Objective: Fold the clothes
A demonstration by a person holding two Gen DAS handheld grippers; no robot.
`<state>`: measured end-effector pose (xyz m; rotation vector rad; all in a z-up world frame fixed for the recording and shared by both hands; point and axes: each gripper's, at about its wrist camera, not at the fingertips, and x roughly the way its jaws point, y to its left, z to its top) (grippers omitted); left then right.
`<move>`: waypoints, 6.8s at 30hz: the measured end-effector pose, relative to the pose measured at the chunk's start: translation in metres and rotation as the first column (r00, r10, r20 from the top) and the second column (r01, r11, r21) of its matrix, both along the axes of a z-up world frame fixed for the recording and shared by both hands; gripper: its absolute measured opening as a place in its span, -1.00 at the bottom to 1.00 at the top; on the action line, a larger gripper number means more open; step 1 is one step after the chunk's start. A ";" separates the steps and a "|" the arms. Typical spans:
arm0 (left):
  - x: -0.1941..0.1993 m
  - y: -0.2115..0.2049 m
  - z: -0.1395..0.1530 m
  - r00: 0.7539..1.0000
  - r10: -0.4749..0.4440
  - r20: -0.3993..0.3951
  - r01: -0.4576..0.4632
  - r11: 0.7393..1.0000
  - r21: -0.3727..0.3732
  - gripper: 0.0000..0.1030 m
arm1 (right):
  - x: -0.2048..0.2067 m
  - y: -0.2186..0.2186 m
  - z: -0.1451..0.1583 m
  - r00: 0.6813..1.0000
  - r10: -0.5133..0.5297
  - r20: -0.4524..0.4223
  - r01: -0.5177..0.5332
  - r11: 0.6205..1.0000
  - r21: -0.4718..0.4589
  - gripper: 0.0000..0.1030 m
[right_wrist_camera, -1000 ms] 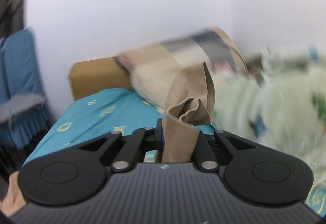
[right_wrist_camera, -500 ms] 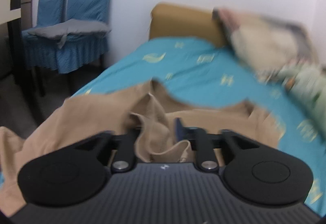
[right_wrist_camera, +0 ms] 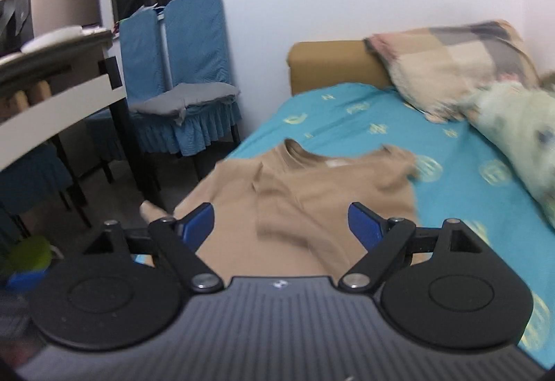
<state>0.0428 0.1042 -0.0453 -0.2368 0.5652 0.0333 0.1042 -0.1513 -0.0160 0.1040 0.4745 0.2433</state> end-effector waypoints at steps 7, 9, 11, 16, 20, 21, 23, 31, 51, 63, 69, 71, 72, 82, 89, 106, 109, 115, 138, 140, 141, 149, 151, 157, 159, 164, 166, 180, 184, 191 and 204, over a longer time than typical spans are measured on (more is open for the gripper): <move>-0.045 -0.038 0.021 0.996 -0.083 0.031 0.083 0.997 -0.006 0.99 | -0.128 -0.053 0.018 0.995 -0.090 -0.035 0.092 0.994 0.057 0.66; -0.053 -0.056 0.018 0.992 -0.124 0.015 0.124 0.992 0.004 0.98 | -0.152 -0.070 0.027 0.992 -0.129 -0.015 0.129 0.988 0.085 0.66; -0.061 -0.074 0.015 0.986 -0.164 -0.002 0.164 0.986 0.013 0.95 | -0.170 -0.093 0.039 0.983 -0.183 0.008 0.180 0.974 0.135 0.66; -0.079 -0.120 0.005 0.959 -0.278 -0.052 0.280 0.959 0.034 0.85 | -0.199 -0.155 0.055 0.969 -0.244 0.028 0.233 0.949 0.212 0.66; -0.090 -0.169 -0.008 0.924 -0.368 -0.107 0.376 0.925 0.063 0.70 | -0.204 -0.190 0.048 0.941 -0.337 0.017 0.330 0.930 0.164 0.66; -0.091 -0.183 -0.013 0.913 -0.391 -0.116 0.399 0.915 0.063 0.65 | -0.203 -0.198 0.045 0.933 -0.361 0.006 0.355 0.920 0.167 0.66; -0.093 -0.212 -0.023 0.890 -0.434 -0.136 0.445 0.893 0.062 0.61 | -0.202 -0.215 0.037 0.922 -0.387 -0.020 0.383 0.901 0.206 0.66; -0.103 -0.327 -0.063 0.775 -0.595 -0.212 0.617 0.785 0.051 0.39 | -0.197 -0.262 0.013 0.867 -0.493 -0.072 0.491 0.820 0.294 0.66; -0.095 -0.330 -0.055 0.788 -0.591 -0.173 0.601 0.799 0.003 -0.86 | -0.183 -0.271 -0.010 0.804 -0.578 -0.140 0.593 0.765 0.250 0.66; -0.151 -0.176 0.011 0.865 -0.462 -0.196 0.443 0.886 -0.136 -0.92 | -0.181 -0.226 -0.005 0.861 -0.489 -0.140 0.507 0.850 0.146 0.66; -0.166 -0.102 0.001 0.874 -0.385 -0.297 0.328 0.917 -0.226 -0.95 | -0.180 -0.197 -0.012 0.922 -0.313 -0.227 0.363 0.903 0.228 0.66; -0.160 -0.092 -0.005 0.871 -0.382 -0.308 0.307 0.914 -0.265 -0.86 | -0.176 -0.187 -0.020 0.927 -0.252 -0.277 0.325 0.908 0.264 0.66; -0.156 -0.090 -0.008 0.869 -0.386 -0.310 0.302 0.910 -0.286 -0.72 | -0.174 -0.182 -0.025 0.928 -0.219 -0.302 0.307 0.908 0.285 0.66; -0.119 -0.116 -0.027 0.866 -0.384 -0.321 0.328 0.920 -0.214 0.06 | -0.164 -0.149 -0.044 0.917 -0.106 -0.385 0.234 0.924 0.304 0.57; -0.132 -0.131 0.003 0.908 -0.364 -0.206 0.368 0.930 -0.018 0.77 | -0.173 -0.139 -0.019 0.962 -0.153 -0.224 0.201 0.957 0.211 0.57; -0.116 -0.173 0.072 0.891 -0.438 0.119 0.412 0.890 0.193 0.99 | -0.196 -0.136 0.013 0.968 -0.238 0.080 0.227 0.966 0.126 0.59; -0.103 -0.172 0.065 0.904 -0.417 0.094 0.393 0.897 0.200 0.99 | -0.195 -0.135 0.011 0.970 -0.232 0.075 0.223 0.969 0.109 0.36; -0.096 -0.147 0.058 0.929 -0.370 0.024 0.355 0.906 0.229 0.99 | -0.183 -0.127 0.007 0.984 -0.179 0.025 0.176 0.979 0.102 0.65; -0.032 0.062 0.001 0.996 -0.081 0.035 0.086 0.978 -0.189 0.99 | 0.134 0.221 -0.085 0.885 0.391 -0.252 -0.448 0.863 -0.233 0.63; -0.022 0.072 -0.011 0.999 -0.045 0.020 0.048 0.974 -0.222 0.99 | 0.156 0.260 -0.103 0.860 0.438 -0.263 -0.503 0.816 -0.285 0.61; -0.016 0.078 -0.018 0.999 -0.032 0.007 0.033 0.969 -0.246 0.98 | 0.166 0.278 -0.111 0.853 0.452 -0.263 -0.519 0.793 -0.319 0.61; 0.012 0.101 -0.049 0.999 0.027 -0.040 -0.038 0.950 -0.311 0.97 | 0.205 0.341 -0.141 0.867 0.440 -0.234 -0.494 0.697 -0.520 -0.24; 0.012 0.100 -0.051 0.999 0.032 -0.040 -0.043 0.949 -0.311 0.97 | 0.203 0.335 -0.129 0.883 0.431 -0.186 -0.461 0.721 -0.518 -0.86; 0.007 0.097 -0.044 1.000 0.027 0.016 -0.020 0.944 -0.330 0.96 | 0.188 0.301 -0.080 0.924 0.382 0.015 -0.337 0.832 -0.441 -0.86; 0.001 0.095 -0.040 0.999 0.021 0.038 -0.007 0.941 -0.339 0.96 | 0.179 0.266 -0.053 0.940 0.316 0.126 -0.252 0.895 -0.369 -0.86; -0.008 0.082 -0.030 0.997 -0.021 0.079 0.047 0.940 -0.338 0.97 | 0.171 0.149 -0.013 0.967 0.020 0.255 0.016 0.990 -0.141 -0.86; -0.007 0.075 -0.029 0.995 -0.051 0.081 0.075 0.942 -0.328 0.97 | 0.177 0.098 -0.016 0.967 -0.105 0.231 0.126 0.989 -0.076 -0.86; 0.015 0.020 -0.054 0.983 -0.184 0.001 0.181 0.965 -0.193 0.97 | 0.179 -0.049 -0.101 0.972 -0.227 -0.069 0.229 0.973 0.025 0.71; 0.016 0.014 -0.057 0.979 -0.203 -0.012 0.198 0.964 -0.176 0.97 | 0.126 -0.055 -0.071 0.981 -0.195 -0.005 0.195 0.981 -0.003 0.70; 0.013 0.005 -0.054 0.972 -0.221 -0.078 0.202 0.959 -0.198 0.95 | 0.003 -0.073 -0.010 0.988 -0.133 0.078 0.137 0.990 -0.040 0.70; -0.039 0.007 -0.046 0.945 -0.123 -0.303 0.051 0.970 -0.237 0.81 | -0.190 -0.116 0.014 0.975 -0.190 -0.112 0.209 0.960 0.185 0.70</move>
